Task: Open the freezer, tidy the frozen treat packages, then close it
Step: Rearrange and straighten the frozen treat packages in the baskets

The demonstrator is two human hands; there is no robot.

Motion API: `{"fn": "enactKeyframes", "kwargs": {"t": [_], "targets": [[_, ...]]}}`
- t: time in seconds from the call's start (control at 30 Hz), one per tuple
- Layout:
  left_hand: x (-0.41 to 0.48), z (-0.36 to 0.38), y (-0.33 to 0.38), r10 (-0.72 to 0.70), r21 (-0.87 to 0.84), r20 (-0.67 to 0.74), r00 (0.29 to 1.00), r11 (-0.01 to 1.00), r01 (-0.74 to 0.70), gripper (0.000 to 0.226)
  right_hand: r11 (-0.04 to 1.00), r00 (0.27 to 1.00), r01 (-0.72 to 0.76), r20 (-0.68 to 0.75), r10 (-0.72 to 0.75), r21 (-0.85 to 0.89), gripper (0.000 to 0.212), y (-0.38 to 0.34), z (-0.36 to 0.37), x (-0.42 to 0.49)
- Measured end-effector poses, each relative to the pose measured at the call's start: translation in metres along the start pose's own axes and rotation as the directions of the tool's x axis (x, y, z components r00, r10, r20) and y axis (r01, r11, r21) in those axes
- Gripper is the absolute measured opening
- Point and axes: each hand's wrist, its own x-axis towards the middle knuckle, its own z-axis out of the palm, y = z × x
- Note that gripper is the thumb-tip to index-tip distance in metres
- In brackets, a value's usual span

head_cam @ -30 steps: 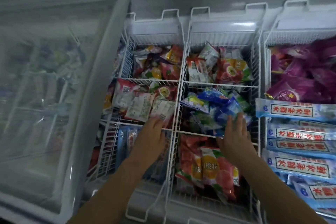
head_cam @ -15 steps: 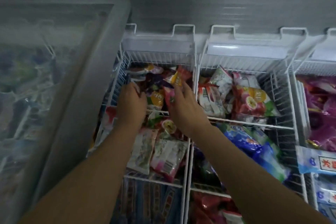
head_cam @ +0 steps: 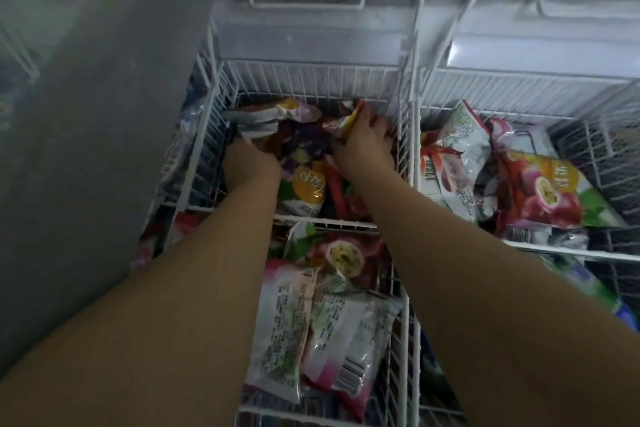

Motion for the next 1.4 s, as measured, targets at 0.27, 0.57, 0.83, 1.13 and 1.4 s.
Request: {"fn": "enactKeyframes", "kwargs": {"t": [0.27,0.57,0.83,1.13,1.4], "targets": [[-0.06,-0.021,0.001,0.326,-0.021,-0.15,0.934,0.943,-0.332,0.046,0.925,0.931,0.331,-0.095,-0.353,-0.188,0.063,-0.009,-0.008,-0.029],[-0.138,-0.045,0.019,0.624,-0.16,-0.244,0.742,0.729,-0.665,0.05,0.776,0.882,0.426,-0.406,-0.241,0.465,0.059,0.026,-0.104,-0.128],[-0.217,0.03,0.111,0.914,0.038,0.033,0.404,0.403,-0.914,0.061,0.979,0.89,0.182,-0.439,-0.122,0.096,0.075,0.149,-0.192,-0.105],[-0.177,0.125,0.092,0.553,0.409,0.659,0.51,0.306,-0.86,0.079,0.948,0.993,0.051,0.121,-0.013,-0.315,0.107,0.229,-0.162,-0.048],[-0.155,0.143,0.091,0.532,0.59,0.655,0.537,0.084,-0.803,0.077,0.836,0.996,0.088,0.073,-0.057,-0.542,0.105,0.213,-0.151,-0.021]]}}
